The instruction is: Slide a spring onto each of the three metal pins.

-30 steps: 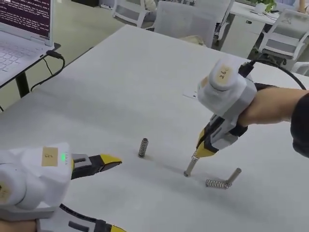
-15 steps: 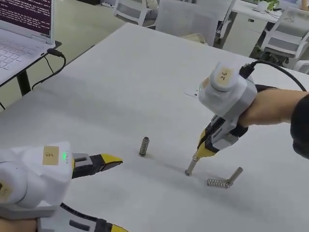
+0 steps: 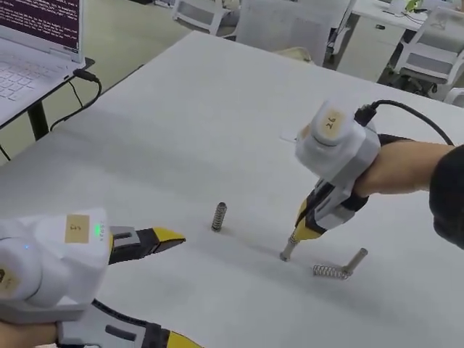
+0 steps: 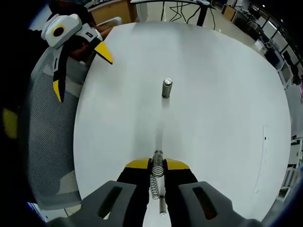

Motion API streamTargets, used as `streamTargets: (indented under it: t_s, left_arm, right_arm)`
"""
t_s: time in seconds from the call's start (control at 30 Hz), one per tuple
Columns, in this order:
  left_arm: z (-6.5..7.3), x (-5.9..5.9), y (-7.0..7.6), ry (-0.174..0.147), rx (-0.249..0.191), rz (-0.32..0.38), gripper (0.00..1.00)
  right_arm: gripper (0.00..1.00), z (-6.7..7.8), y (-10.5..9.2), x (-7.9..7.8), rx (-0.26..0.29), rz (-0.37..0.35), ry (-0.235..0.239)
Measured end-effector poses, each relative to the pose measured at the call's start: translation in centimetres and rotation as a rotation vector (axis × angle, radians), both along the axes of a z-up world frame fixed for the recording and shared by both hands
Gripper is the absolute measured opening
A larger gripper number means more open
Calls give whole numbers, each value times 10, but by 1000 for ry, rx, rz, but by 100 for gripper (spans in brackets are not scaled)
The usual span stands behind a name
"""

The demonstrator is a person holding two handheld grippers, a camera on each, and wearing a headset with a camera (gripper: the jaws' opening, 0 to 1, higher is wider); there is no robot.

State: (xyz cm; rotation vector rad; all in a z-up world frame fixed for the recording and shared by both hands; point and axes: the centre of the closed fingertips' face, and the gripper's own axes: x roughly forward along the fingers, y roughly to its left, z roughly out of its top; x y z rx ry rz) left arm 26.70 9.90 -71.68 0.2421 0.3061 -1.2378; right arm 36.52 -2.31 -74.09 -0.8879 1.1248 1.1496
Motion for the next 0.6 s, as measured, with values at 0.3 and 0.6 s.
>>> streamTargets:
  t_s: [0.3, 0.6]
  left_arm:
    - [-1, 0, 1, 3, 3, 6, 77]
    - [-1, 0, 2, 5, 4, 8, 77]
  right_arm:
    - [8, -6, 3, 4, 3, -6, -11]
    - [8, -16, 5, 12, -7, -16, -23]
